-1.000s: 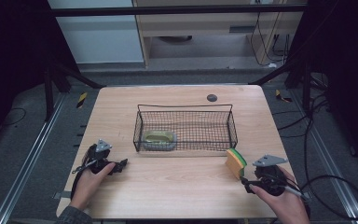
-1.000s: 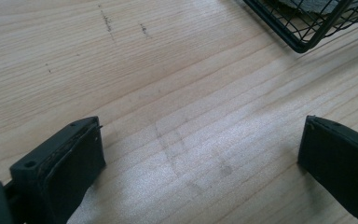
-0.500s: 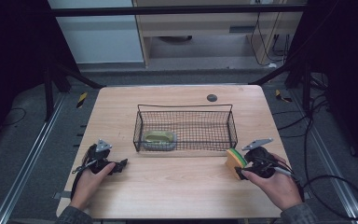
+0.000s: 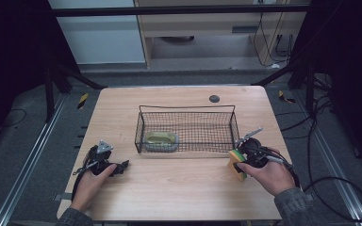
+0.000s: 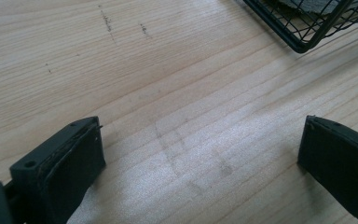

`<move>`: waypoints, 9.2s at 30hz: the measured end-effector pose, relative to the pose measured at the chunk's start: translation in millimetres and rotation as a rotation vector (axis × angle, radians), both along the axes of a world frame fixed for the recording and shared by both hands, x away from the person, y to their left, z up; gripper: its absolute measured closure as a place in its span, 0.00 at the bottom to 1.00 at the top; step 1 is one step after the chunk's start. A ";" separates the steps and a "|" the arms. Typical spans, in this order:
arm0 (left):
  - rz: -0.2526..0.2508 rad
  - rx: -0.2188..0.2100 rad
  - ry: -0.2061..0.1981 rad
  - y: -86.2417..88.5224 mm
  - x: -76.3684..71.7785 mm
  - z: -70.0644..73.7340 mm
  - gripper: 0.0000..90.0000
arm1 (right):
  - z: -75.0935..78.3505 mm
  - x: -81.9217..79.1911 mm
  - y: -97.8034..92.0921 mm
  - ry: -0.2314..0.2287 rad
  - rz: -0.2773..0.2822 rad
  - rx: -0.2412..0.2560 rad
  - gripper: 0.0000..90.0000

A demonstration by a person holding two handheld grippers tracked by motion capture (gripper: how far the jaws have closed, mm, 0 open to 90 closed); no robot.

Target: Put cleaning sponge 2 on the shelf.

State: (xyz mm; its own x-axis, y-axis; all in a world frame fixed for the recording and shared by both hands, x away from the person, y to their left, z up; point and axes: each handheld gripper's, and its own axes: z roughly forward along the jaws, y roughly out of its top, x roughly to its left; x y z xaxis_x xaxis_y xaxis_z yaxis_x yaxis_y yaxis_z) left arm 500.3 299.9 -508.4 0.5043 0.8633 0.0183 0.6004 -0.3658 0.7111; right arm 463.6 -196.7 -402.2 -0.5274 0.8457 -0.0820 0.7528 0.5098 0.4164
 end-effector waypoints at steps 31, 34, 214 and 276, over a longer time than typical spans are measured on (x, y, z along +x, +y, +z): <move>0.000 -0.001 0.001 0.0 0.7 0.0 0.00 | -13.4 20.5 7.9 0.111 0.007 -0.027 0.57; 0.000 -0.001 0.000 0.0 0.7 0.0 0.00 | -13.4 19.9 7.1 0.113 0.006 -0.025 0.63; -0.002 -0.002 -0.002 -0.8 4.7 -0.1 0.00 | -2.3 142.2 42.4 -0.054 -0.237 0.033 0.70; -0.004 0.001 0.000 -0.6 5.0 0.1 0.00 | 15.0 106.8 34.4 -0.211 -0.163 0.178 0.07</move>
